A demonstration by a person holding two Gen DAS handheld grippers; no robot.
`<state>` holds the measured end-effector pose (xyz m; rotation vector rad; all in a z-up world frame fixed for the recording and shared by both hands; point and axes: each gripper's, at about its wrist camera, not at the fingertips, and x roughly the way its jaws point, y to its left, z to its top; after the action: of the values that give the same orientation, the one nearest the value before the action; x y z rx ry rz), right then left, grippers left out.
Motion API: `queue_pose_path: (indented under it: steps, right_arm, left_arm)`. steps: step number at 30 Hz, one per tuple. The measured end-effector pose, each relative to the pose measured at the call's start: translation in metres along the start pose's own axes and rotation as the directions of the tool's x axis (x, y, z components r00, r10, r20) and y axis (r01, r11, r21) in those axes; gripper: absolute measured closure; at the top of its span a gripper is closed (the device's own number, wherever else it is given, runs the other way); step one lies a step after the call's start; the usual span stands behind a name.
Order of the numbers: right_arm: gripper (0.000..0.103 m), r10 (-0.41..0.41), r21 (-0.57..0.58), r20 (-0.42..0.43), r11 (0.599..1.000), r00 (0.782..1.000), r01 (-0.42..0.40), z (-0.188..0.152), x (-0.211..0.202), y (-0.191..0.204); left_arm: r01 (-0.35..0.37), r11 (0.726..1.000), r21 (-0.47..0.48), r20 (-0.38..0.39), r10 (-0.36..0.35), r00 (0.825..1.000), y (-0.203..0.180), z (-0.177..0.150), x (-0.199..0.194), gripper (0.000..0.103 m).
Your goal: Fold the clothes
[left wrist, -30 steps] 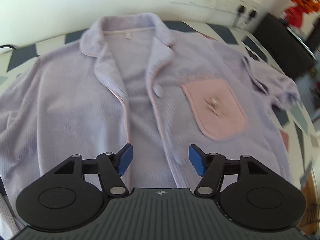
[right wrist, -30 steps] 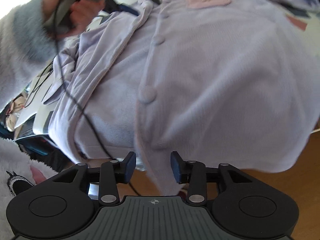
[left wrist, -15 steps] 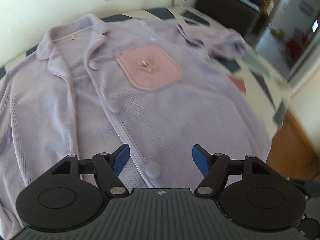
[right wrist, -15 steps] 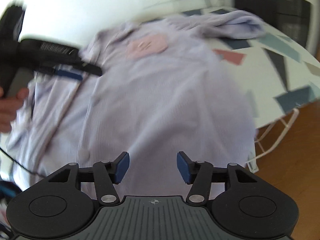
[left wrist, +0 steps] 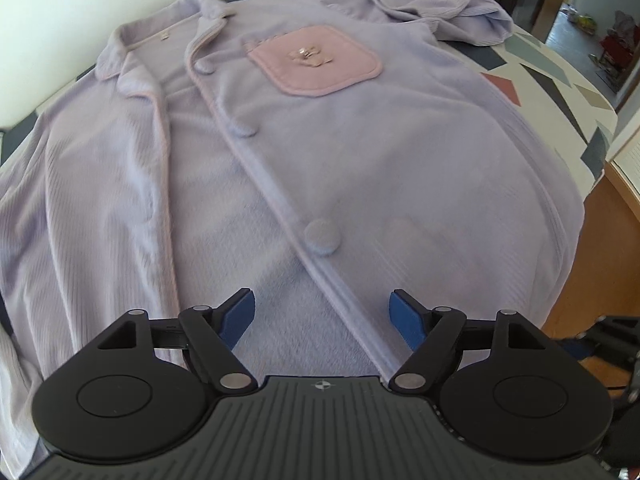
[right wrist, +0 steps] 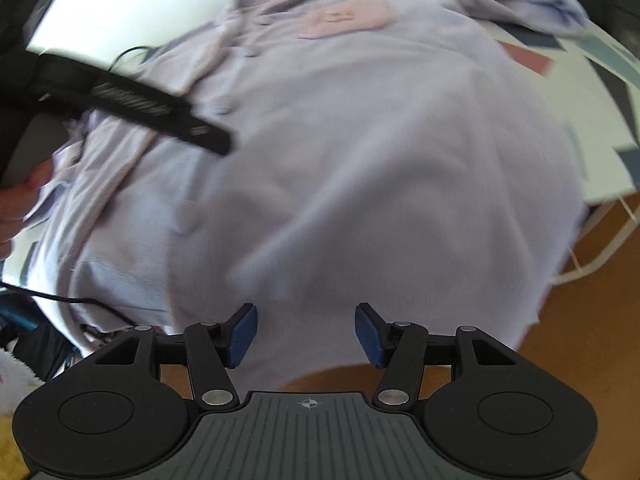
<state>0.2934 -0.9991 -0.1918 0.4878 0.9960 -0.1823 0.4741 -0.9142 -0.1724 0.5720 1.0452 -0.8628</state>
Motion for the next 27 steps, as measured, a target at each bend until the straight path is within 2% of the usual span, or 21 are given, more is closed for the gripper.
queue_pose_path:
  steps: [8, 10, 13, 15, 24, 27]
  right_arm:
    - [0.050, -0.110, 0.160, 0.063, 0.982, 0.992, 0.099, -0.011, -0.025, -0.049]
    - [0.034, -0.152, 0.181, 0.102, 0.975, 0.983, 0.132, -0.011, -0.032, -0.062]
    - [0.024, -0.215, 0.190, 0.162, 0.964, 0.963, 0.184, -0.011, -0.043, -0.077]
    - [0.024, -0.237, 0.180, 0.182, 0.962, 0.954, 0.204, -0.010, -0.049, -0.086]
    - [0.023, -0.237, 0.114, 0.231, 0.970, 0.944, 0.216, 0.001, -0.065, -0.105]
    - [0.018, -0.241, 0.107, 0.253, 0.969, 0.937, 0.221, 0.004, -0.072, -0.104]
  left_arm:
    - [-0.053, 0.997, -0.047, 0.001, 0.053, 0.999, -0.003, -0.013, -0.002, 0.021]
    - [-0.072, 0.995, -0.063, 0.005, 0.072, 0.997, -0.003, -0.014, -0.003, 0.018]
    - [-0.099, 0.991, -0.092, 0.007, 0.100, 0.995, -0.004, -0.016, -0.003, 0.014]
    - [-0.116, 0.986, -0.121, 0.006, 0.118, 0.993, -0.004, -0.017, -0.003, 0.011]
    - [-0.152, 0.962, -0.227, 0.017, 0.160, 0.987, -0.003, -0.022, -0.010, 0.010]
    - [-0.141, 0.962, -0.232, 0.020, 0.149, 0.989, 0.000, -0.024, -0.011, 0.010]
